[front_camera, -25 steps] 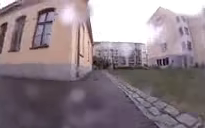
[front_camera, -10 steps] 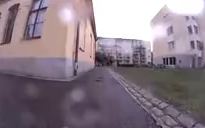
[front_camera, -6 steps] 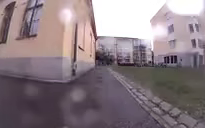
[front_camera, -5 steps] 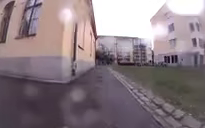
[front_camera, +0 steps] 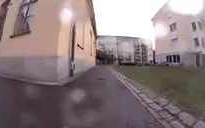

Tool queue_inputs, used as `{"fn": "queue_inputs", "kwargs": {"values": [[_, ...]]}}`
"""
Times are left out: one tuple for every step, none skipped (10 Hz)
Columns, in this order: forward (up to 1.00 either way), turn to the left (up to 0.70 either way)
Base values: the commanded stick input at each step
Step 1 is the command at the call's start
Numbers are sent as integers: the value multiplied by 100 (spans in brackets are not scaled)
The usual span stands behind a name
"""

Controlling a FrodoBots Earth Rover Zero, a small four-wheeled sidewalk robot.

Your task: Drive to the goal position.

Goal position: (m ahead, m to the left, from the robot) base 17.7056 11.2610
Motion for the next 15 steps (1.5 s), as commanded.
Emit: {"fn": "queue_inputs", "kwargs": {"values": [[85, 0], [85, 0], [85, 0], [85, 0], [85, 0], [85, 0], [85, 0], [85, 0], [85, 0], [85, 0], [85, 0], [85, 0], [85, 0], [85, 0], [85, 0]]}}
